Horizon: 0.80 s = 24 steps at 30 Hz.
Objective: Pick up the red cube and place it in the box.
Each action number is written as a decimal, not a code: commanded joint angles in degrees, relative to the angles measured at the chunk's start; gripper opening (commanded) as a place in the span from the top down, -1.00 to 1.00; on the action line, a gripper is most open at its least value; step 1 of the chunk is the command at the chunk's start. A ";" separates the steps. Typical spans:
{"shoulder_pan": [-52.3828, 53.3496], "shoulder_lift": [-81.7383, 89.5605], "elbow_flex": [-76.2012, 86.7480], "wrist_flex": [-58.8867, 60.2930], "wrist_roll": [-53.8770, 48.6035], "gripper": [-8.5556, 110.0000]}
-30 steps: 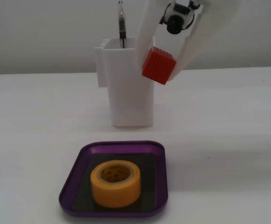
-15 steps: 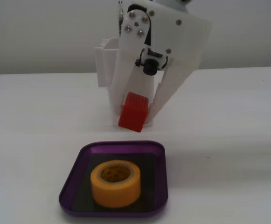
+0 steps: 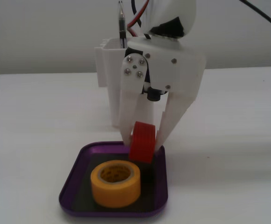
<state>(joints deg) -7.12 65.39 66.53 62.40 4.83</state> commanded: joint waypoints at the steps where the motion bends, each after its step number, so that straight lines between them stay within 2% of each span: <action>1: -0.18 0.00 -2.90 -0.18 -0.35 0.86; 13: -0.18 -1.76 -2.99 -0.88 -0.35 0.85; 20: -0.18 -1.05 -2.99 -0.70 -0.35 0.62; 24: -0.26 -0.79 -3.16 -0.18 -0.35 0.57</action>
<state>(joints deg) -7.12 62.93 66.18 62.23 4.83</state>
